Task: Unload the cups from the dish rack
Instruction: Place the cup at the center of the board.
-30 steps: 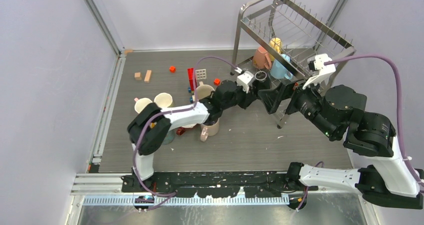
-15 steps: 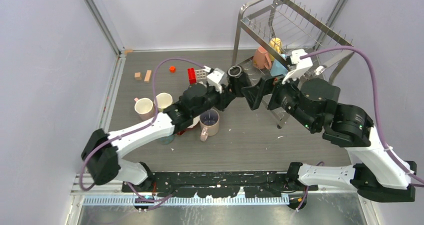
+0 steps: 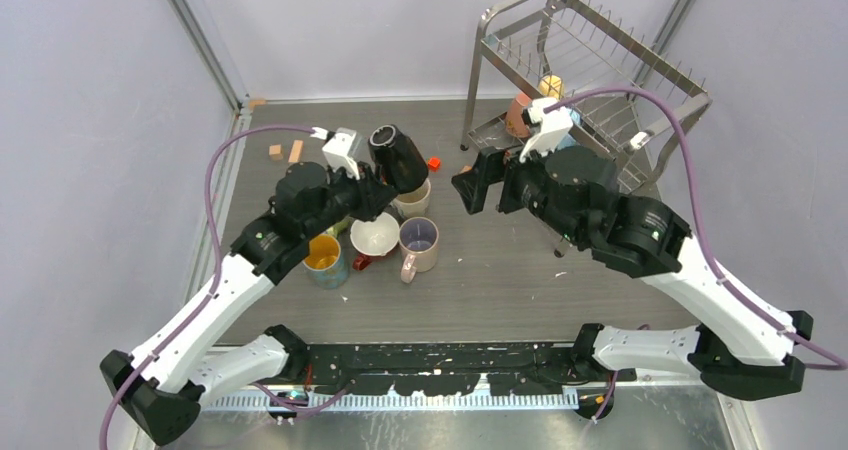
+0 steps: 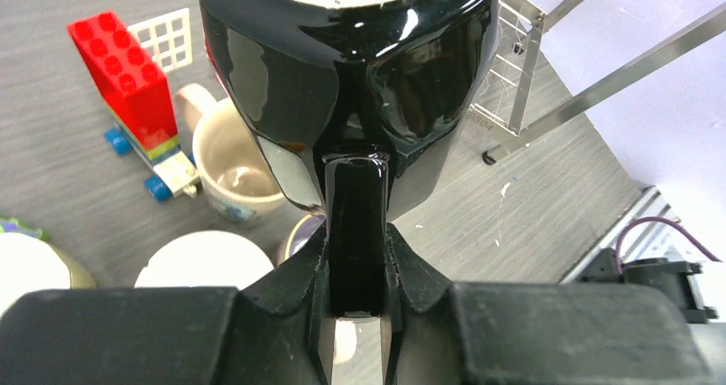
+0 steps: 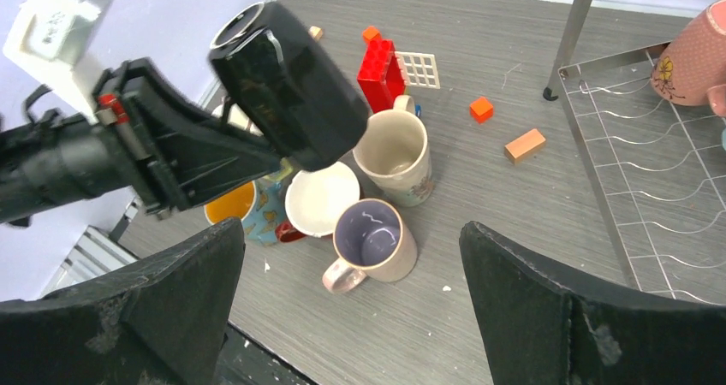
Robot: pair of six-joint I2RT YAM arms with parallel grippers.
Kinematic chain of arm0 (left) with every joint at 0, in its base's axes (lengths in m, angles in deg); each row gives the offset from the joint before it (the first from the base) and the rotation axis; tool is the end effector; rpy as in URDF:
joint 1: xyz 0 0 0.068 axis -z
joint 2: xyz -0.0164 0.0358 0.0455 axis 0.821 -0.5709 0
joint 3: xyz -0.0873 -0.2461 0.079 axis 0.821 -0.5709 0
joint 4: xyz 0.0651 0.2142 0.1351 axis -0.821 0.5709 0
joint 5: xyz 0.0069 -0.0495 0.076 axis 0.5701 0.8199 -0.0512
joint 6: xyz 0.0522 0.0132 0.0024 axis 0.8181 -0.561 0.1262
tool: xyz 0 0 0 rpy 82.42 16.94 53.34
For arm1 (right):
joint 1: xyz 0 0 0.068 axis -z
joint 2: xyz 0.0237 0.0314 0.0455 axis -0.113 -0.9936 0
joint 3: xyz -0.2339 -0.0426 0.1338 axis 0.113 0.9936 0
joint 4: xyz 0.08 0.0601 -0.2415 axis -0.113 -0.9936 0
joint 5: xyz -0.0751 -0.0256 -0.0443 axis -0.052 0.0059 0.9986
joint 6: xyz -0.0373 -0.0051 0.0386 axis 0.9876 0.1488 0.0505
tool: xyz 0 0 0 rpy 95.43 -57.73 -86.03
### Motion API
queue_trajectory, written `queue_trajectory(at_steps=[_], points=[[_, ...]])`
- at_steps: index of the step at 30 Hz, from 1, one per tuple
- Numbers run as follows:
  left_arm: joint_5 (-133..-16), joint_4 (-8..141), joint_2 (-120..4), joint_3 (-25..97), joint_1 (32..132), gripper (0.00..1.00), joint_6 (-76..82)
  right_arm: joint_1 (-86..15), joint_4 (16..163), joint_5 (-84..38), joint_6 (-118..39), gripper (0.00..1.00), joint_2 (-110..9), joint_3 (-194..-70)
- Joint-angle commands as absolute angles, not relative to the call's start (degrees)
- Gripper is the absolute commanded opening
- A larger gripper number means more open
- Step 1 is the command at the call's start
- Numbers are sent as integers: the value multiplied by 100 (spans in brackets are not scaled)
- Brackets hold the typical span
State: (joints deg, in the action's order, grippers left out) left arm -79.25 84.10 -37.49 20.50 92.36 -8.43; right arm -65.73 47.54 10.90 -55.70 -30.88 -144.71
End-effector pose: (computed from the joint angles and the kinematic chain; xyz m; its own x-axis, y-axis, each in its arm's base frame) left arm 0.1722 -0.1333 0.3700 -0.4277 -0.1561 -0.8904 0.5264 0.7577 -0.3857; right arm 0.1091 0.1526 0.4807 -0.3427 0.1046 -0.9336 -0.4606 0.8474 0.2640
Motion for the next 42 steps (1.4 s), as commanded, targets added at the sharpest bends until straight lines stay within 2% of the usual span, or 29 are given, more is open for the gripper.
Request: queue_trajectory(at_steps=[1,4,10,16,27,37,42], points=[[-7286,8902,-3462,2828,8879,0,-1213,-5865,5407,110,-5857,100,-3342,-14395],[-7009,9201,-3465,3191,8640,0,-1561,-5507,5653,-366,-5951,100,-3519,-14347],[-6135,9226,-3635,3679,8113,0,-2525,-5467,6005,-458,-5825,100,-3589,-14260],[-5506,8316,-3643,3737,7848,0,-3649,-5449,6598,-553,-5799,100,-3368,-13867],[-5263,6175,-3673,3492,7800,0,-5459,-5454,7309,-816,-6458,100,-3306,-13793],[-5100,4764,-3735,3080,7796,0,-6577,-5447,8087,-817,-7162,89,-3364,-13863],[-5058,4574,-3711,3004,7800,0,-6643,-5367,8236,-951,-7396,78,-3558,-14069]])
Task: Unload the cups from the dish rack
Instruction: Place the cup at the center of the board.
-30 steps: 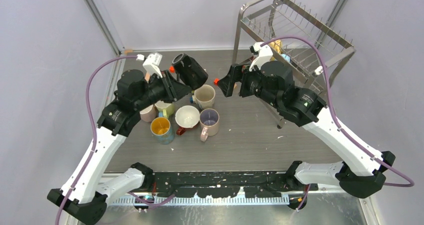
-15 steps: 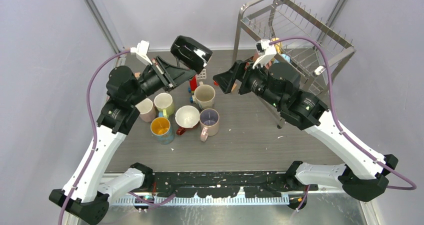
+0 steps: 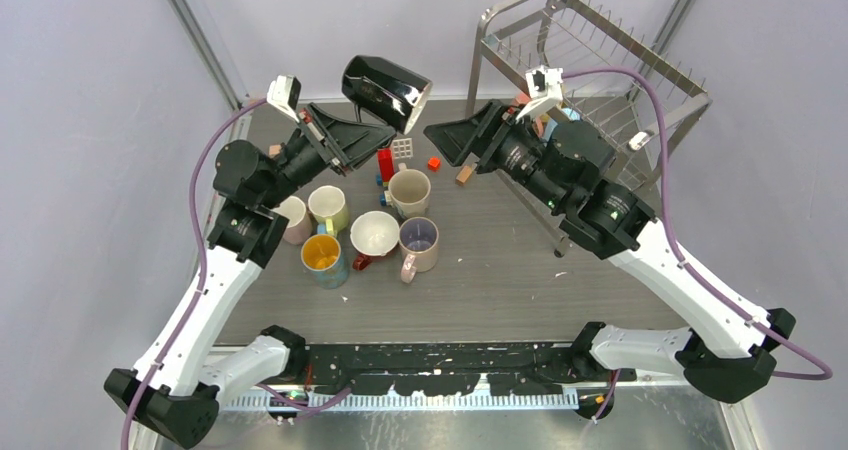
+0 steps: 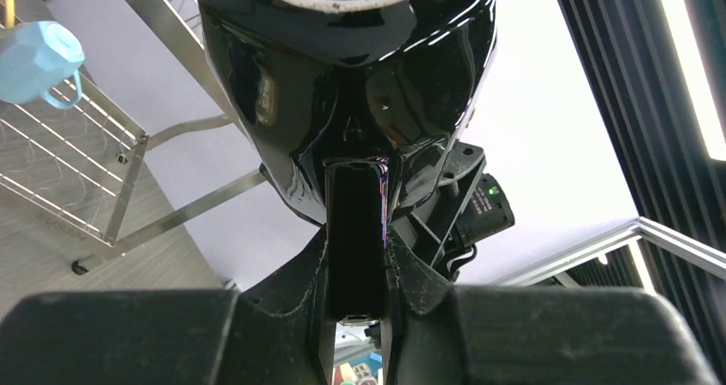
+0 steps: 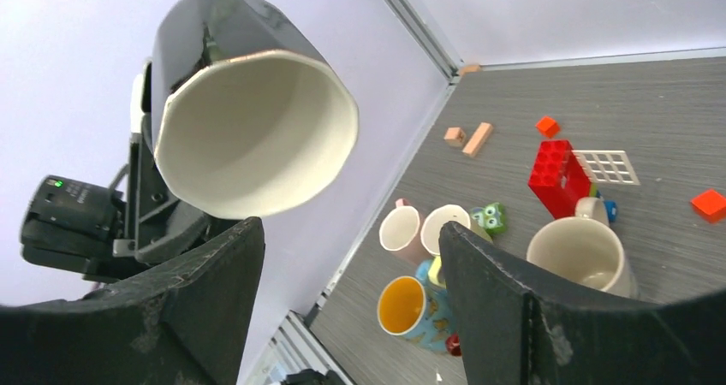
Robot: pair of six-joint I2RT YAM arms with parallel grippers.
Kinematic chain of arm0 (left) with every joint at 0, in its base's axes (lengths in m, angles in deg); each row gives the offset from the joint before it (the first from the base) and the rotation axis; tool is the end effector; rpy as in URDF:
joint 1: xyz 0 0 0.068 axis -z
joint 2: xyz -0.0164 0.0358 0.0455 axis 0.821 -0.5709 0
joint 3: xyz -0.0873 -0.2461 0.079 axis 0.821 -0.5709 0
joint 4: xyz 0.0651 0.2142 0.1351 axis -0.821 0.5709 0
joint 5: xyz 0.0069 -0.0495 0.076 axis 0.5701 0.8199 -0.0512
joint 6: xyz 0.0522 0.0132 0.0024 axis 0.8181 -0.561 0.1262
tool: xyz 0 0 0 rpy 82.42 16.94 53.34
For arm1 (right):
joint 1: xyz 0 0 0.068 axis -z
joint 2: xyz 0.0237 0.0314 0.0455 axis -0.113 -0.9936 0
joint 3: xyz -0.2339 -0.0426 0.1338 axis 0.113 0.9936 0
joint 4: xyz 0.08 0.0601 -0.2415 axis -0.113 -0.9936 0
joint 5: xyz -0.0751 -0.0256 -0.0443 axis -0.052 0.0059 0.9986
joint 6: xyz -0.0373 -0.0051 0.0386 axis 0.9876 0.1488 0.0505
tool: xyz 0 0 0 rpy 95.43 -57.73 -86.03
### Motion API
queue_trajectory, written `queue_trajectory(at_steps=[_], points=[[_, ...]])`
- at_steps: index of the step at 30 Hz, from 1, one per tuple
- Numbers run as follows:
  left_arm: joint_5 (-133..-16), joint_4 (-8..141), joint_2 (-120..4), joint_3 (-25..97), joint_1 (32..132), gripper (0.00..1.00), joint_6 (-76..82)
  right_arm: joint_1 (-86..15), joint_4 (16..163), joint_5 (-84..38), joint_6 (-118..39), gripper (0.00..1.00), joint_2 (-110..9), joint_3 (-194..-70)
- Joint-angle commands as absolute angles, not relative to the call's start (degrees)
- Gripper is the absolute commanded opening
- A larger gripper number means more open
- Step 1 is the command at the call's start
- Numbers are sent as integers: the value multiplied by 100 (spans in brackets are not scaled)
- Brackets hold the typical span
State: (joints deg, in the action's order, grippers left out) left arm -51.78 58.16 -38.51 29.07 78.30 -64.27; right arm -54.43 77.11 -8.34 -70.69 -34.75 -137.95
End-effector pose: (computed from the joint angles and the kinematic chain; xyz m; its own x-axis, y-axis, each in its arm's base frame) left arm 0.1795 -0.0965 0.4654 -0.7050 -0.6124 -0.3577 0.4577 -0.0078 -0.8891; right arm 0.1619 0.1731 0.4854 -0.3732 0.4942 -0.7852 -0.5450 0.5681 0.6166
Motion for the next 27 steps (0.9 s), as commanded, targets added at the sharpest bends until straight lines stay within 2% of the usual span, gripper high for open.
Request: queue_trajectory(at_steps=[1,27], points=[[-5046,4538,-3709,2984,7797,0,-6675,-5335,8284,-991,-7434,76,-3590,-14094],[-4826,3160,-3985,2583,7796,0,-7484,-4945,9460,-2483,-8874,43,-4695,-14739]])
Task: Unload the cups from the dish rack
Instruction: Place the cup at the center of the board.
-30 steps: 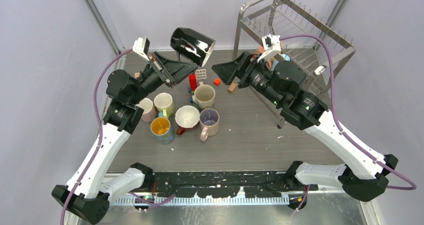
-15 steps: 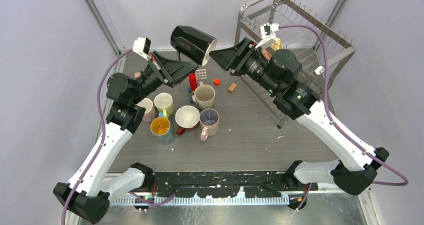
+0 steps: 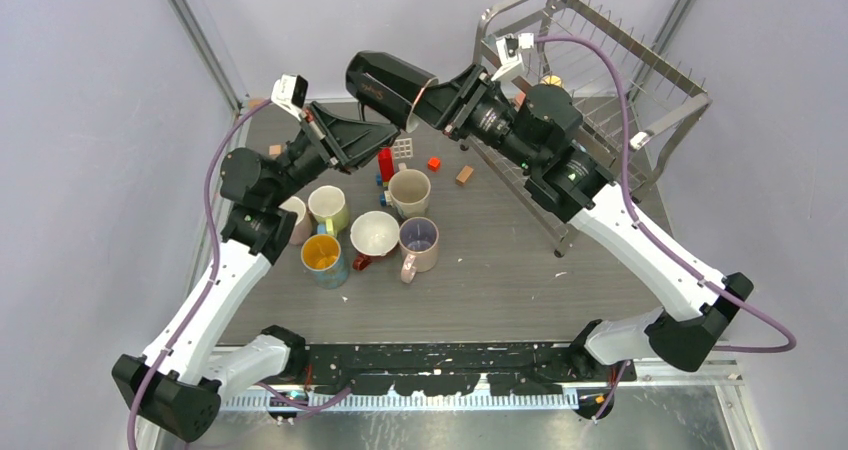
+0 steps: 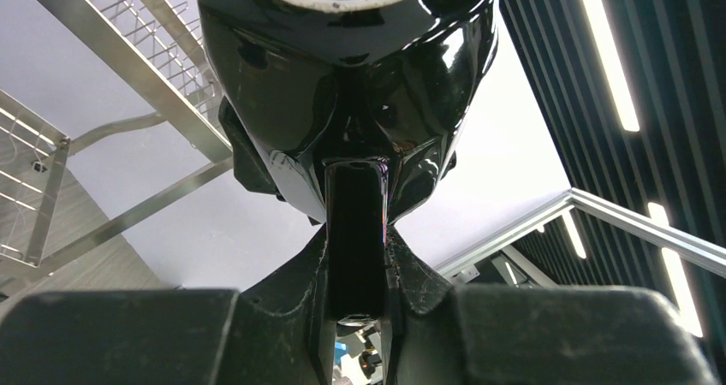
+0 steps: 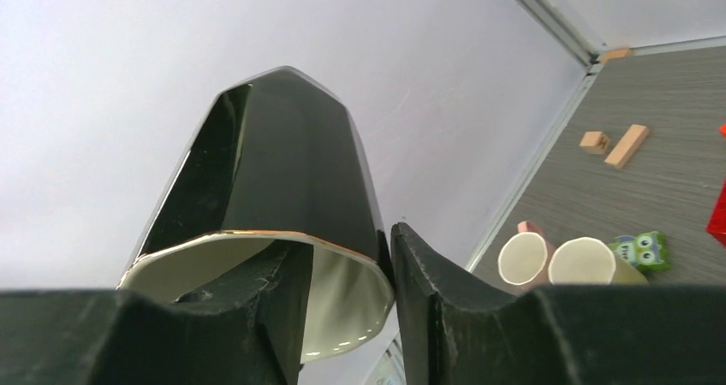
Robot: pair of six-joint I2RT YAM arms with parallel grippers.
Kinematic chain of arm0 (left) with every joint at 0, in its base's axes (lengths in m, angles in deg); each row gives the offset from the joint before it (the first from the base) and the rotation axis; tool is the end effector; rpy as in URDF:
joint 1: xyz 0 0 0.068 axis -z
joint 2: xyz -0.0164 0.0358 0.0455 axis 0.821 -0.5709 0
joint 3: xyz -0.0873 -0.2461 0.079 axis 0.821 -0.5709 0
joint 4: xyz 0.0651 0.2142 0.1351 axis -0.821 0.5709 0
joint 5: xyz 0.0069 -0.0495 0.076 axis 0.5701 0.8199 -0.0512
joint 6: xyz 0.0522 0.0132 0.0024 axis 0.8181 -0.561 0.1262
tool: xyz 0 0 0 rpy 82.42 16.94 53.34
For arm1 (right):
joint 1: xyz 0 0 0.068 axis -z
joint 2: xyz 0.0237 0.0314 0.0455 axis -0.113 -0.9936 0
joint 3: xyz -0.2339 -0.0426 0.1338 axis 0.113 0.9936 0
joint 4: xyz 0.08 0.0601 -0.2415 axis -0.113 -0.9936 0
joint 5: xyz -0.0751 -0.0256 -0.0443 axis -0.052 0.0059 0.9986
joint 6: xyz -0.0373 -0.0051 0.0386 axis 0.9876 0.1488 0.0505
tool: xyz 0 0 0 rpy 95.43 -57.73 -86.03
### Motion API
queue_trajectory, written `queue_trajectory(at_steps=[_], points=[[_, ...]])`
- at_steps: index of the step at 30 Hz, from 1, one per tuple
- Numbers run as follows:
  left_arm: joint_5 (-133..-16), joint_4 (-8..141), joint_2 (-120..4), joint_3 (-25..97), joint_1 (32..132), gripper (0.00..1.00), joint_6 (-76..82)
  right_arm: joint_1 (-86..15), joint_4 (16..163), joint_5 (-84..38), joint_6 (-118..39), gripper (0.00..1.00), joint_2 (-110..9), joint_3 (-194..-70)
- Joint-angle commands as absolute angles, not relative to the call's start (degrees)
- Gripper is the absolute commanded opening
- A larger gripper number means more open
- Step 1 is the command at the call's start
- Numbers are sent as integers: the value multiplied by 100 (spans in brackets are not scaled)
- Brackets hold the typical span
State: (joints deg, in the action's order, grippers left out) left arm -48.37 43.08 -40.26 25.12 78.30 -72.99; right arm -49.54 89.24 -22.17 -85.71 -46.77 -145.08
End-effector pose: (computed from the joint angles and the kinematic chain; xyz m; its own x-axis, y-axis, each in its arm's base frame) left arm 0.1855 -0.1011 0.4613 -0.7555 -0.5739 -0.3162 0.4824 -0.1607 -0.8611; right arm 0.2145 0.2063 0.4978 -0.5295 0.5866 -0.6128 -0.5702 0.2887 0.7691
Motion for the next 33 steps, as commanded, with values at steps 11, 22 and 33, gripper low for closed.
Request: queue_trajectory(at_steps=[11,22,33], points=[[-4825,3145,-4033,2458,7791,0,-7704,-4947,9462,-2418,-8964,2,-4715,-14755],[-4665,3861,-3966,2332,7703,86,-7313,-4948,9237,-2063,-8786,1,-4564,-14743],[-4944,7533,-3195,3075,7672,100,-4682,-4946,7553,-1118,-7995,1,-4424,-15213]])
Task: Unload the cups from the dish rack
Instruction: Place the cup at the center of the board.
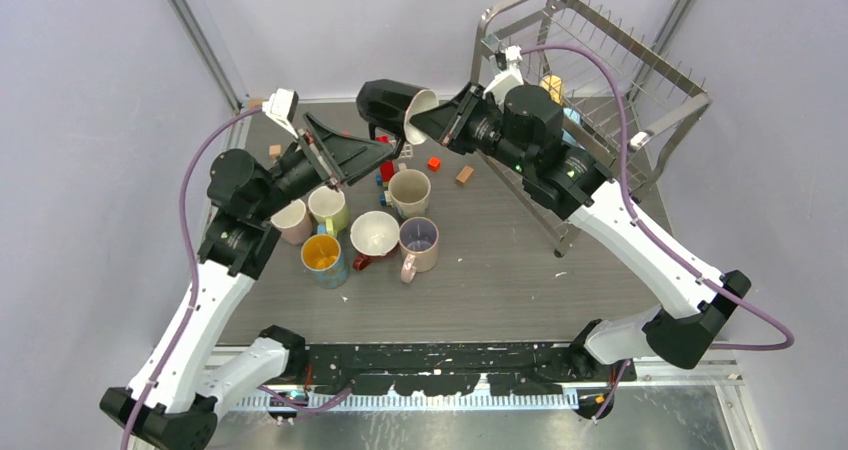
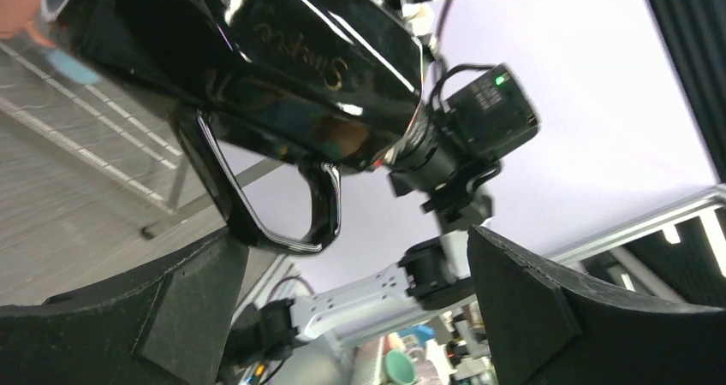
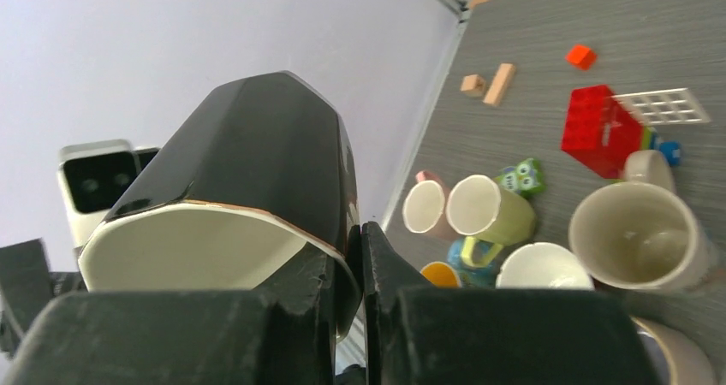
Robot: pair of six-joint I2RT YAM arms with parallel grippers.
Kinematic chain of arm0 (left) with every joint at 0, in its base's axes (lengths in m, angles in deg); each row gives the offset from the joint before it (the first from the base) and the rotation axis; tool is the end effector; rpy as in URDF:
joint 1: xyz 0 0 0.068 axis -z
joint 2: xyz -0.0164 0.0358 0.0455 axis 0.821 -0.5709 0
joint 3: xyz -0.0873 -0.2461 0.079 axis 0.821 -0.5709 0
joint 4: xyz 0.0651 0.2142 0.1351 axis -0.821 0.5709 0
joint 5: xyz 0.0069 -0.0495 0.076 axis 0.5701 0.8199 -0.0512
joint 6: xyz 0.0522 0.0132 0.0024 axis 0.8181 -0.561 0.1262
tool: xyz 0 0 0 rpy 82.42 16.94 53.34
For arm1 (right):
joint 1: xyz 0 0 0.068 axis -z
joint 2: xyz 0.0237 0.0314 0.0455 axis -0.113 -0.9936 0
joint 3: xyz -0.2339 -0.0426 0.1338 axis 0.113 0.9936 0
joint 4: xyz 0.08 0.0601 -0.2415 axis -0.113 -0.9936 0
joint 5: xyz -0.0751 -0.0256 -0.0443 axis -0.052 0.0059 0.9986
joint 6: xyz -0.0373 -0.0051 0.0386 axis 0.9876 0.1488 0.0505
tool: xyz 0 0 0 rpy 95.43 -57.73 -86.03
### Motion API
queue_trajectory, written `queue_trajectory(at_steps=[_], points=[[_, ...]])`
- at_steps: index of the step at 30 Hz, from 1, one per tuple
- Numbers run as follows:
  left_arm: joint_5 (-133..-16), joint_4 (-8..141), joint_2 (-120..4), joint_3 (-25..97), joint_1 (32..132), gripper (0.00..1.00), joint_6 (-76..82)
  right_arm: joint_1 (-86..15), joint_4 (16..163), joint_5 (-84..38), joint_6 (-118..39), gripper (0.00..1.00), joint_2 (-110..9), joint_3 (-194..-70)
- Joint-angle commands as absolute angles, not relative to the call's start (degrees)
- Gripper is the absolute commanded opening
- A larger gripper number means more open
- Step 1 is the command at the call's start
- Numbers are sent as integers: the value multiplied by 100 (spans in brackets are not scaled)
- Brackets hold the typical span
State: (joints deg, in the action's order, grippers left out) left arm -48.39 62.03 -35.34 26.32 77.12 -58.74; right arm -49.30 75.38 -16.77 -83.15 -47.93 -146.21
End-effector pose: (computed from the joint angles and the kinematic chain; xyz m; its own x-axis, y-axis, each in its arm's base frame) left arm 0.1698 -0.0901 0.4523 -0.7000 -0.5686 -0.4320 0.4837 0.0675 -0.8726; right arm 0.2229 0.2078 0.4725 -0.5664 0.5224 -0.6374 -0.4160 0.4865 0.7683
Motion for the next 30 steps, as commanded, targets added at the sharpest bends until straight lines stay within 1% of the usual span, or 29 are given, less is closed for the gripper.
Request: queue_trajectory(at_steps=[1,7,20,25,30], points=[[-4999,7797,-3144,3146,7672,100,-4498,-4954,7379,-1064,-7899,1,-4437,-15262],[-5192,8837,-2991,3439,7672,100,-3697,-4959,6245,-568,-7387,1,-4490,-15459],[-5270,9502,-2983,3563,7672,100,-3068,-5289,3995,973,-6386,1,-5038,-15839],[-5219,9519,-3031,3552,7672,100,-2996,-5316,3589,1053,-6235,1,-5565,-15913],[-5165,9501,-3069,3525,7672,100,-2968,-5263,3564,1078,-6097,1,-6024,-15906]])
